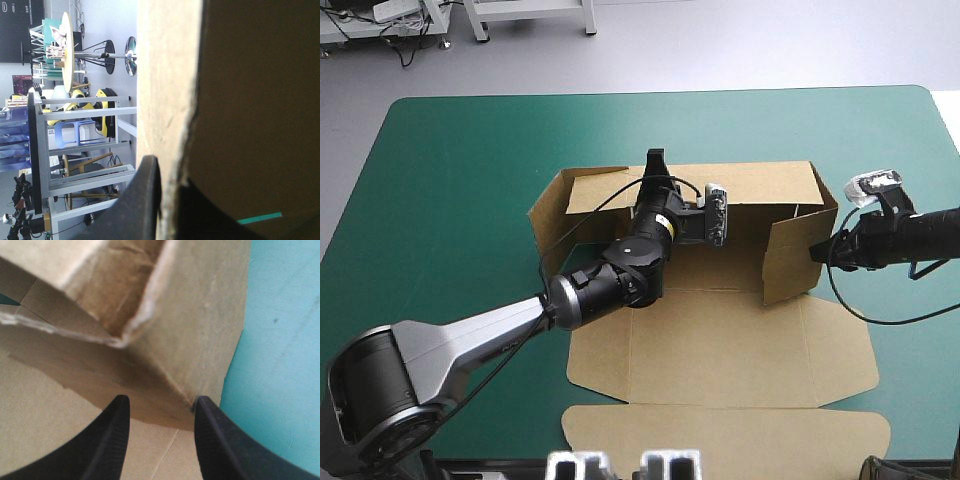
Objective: Fold the box
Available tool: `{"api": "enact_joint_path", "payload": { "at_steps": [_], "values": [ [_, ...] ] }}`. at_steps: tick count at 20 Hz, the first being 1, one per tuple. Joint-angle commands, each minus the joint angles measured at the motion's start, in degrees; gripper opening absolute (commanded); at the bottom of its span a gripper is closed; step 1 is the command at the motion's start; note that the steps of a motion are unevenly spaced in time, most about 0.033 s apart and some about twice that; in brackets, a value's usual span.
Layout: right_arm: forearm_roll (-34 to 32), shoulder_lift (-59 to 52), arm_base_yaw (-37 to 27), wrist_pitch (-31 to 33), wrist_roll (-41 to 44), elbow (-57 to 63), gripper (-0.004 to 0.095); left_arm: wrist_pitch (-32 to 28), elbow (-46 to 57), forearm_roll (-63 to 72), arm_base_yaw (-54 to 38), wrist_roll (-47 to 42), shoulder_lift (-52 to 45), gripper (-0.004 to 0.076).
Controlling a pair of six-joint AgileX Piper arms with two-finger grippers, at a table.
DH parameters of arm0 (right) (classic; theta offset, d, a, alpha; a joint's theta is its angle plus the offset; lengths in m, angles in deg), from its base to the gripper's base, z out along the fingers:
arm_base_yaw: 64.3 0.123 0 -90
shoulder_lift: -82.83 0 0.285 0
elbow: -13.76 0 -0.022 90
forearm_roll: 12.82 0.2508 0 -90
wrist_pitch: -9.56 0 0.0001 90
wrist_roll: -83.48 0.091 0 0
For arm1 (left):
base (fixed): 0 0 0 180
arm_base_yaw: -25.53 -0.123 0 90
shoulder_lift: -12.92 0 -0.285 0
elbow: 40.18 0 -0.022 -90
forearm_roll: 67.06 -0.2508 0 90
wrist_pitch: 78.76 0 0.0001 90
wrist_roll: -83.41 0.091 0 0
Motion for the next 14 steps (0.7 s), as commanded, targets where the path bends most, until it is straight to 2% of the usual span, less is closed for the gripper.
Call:
{"api": "enact_joint_path", "payload": {
  "at_steps": [1,3,6,11,14],
  "values": [
    [3.95,-1.92,-0.21,0.36,-1.86,-1.31,0.0399,-4.11,-0.46,3.08,0.78,-1.21,-1.17,-0.0010],
    [4.20,-1.82,-0.21,-1.18,-4.52,-1.31,0.0399,-5.48,-0.46,3.08,0.78,-1.21,-1.17,-0.0010],
    [8.04,-1.81,-0.21,-1.72,-11.01,-0.65,0.0399,-7.46,-0.46,2.66,0.78,-1.21,-1.17,-0.0010],
    [13.27,-0.70,-0.21,-6.34,-18.33,2.64,0.0399,-9.04,-0.66,1.05,0.78,-2.70,-1.17,-0.0010],
    [15.46,0.84,-0.21,-8.16,-19.76,3.98,0.0399,-10.50,-0.66,-0.41,0.78,-4.55,-1.17,-0.0010]
  ]
}}
